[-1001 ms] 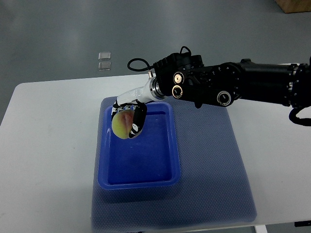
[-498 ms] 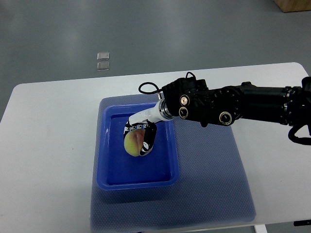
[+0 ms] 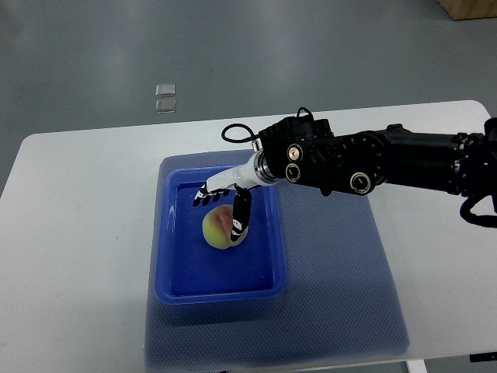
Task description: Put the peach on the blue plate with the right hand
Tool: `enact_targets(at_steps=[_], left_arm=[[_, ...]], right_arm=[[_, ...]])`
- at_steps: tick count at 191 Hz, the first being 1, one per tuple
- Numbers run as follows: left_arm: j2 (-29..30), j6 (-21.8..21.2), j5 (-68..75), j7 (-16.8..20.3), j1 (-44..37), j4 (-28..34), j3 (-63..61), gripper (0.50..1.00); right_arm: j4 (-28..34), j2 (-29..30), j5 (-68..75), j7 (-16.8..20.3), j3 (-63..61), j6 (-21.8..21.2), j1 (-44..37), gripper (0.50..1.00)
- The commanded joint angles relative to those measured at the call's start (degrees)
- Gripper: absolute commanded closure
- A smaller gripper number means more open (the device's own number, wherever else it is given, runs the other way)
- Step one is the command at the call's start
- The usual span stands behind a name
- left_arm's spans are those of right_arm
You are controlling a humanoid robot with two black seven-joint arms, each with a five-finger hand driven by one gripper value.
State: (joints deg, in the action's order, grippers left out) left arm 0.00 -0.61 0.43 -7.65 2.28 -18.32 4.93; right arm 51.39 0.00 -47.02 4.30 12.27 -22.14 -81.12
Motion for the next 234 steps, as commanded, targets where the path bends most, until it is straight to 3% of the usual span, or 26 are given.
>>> enact_targets(at_steps=[1,25,26,30,43,53,54,64,74,75,87,96,97,105,119,120,132,144,149,171,172,184,234], left_arm=[[0.0,0.0,0.0,0.0,0.0,0.0,0.0,0.500],[0.0,0.0,0.1,0.0,0.0,-0.1,0.0,0.500],[0.0,0.0,0.1,0.0,0.0,-0.1,0.0,0.500],[0.0,0.0,0.1,0.0,0.0,-0.1,0.0,0.500],[0.0,0.0,0.1,0.0,0.0,-0.1,0.0,0.500],[0.0,0.0,0.1,0.0,0.0,-0.1,0.0,0.500],[0.0,0.0,0.1,0.0,0.0,-0.1,0.0,0.500],[0.0,0.1,0.1,0.0,0.0,-0.2,0.0,0.500],[0.0,0.1,0.1,0.0,0.0,-0.2,0.0,0.500],[0.0,0.1,0.1,0.0,0.0,-0.3,0.0,0.500],[0.0,0.0,0.1,0.0,0.0,-0.3,0.0,0.500],[0.0,0.0,0.1,0.0,0.0,-0.3,0.0,0.500],[0.0,0.0,0.1,0.0,0.0,-0.3,-0.1,0.500],[0.0,0.0,0.1,0.0,0.0,-0.3,-0.1,0.500],[0.0,0.0,0.1,0.0,0.0,-0.3,-0.1,0.500],[0.0,0.0,0.1,0.0,0.0,-0.3,-0.1,0.500],[0.0,0.0,0.2,0.0,0.0,-0.3,-0.2,0.500],[0.0,0.0,0.2,0.0,0.0,-0.4,-0.2,0.500],[0.0,0.0,0.2,0.0,0.0,-0.6,-0.3,0.500],[0.0,0.0,0.2,0.0,0.0,-0.7,-0.3,0.500],[0.0,0.0,0.2,0.0,0.0,-0.6,-0.3,0.500],[0.0,0.0,0.2,0.0,0.0,-0.5,-0.3,0.500],[0.0,0.0,0.2,0.0,0.0,-0.4,-0.3,0.500]], right_arm=[[0.1,0.0,0.3,0.0,-2.2,-0.5,-2.5,0.570],[0.1,-3.3,0.3,-0.2,-8.5,0.0,-3.5,0.570],[0.1,-7.1,0.3,-0.3,-11.9,0.2,-3.0,0.570],[0.1,-8.8,0.3,-0.3,-13.5,0.3,-2.5,0.570],[0.1,-13.1,0.4,-0.5,-19.3,1.3,0.9,0.570],[0.1,-13.1,0.4,-0.5,-19.3,1.3,0.9,0.570],[0.0,-16.1,0.9,-0.5,-25.8,2.4,5.4,0.570],[-0.1,-18.2,1.9,-0.6,-33.6,3.3,10.8,0.570],[-0.1,-18.2,1.9,-0.6,-33.6,3.3,10.8,0.570],[-0.3,-18.4,3.6,-0.7,-42.2,4.2,16.6,0.570],[-0.5,-17.7,6.0,-0.7,-53.1,4.9,23.1,0.570],[-0.5,-17.7,6.0,-0.7,-53.1,4.9,23.1,0.570],[-0.8,-17.1,8.2,-1.2,-61.1,5.1,27.7,0.570],[-1.1,-16.0,10.6,-2.6,-66.9,5.3,31.1,0.570],[-1.5,-15.3,12.0,-3.4,-69.6,5.4,32.6,0.570],[-2.6,-13.2,15.8,-5.5,-74.3,5.9,35.7,0.570],[-4.5,-10.5,21.1,-7.9,-78.1,6.1,38.2,0.570],[-4.9,-10.1,22.0,-8.3,-78.5,6.2,38.5,0.570],[-8.0,-8.0,29.7,-11.1,-79.9,6.1,40.3,0.570],[-9.6,-7.6,34.4,-13.4,-79.9,6.0,41.1,0.570],[-10.3,-7.0,36.8,-15.2,-79.8,5.5,41.8,0.570],[-10.7,-5.0,38.0,-17.0,-79.9,5.4,42.6,0.570],[-10.9,-3.2,38.1,-19.1,-79.9,5.9,43.2,0.570]])
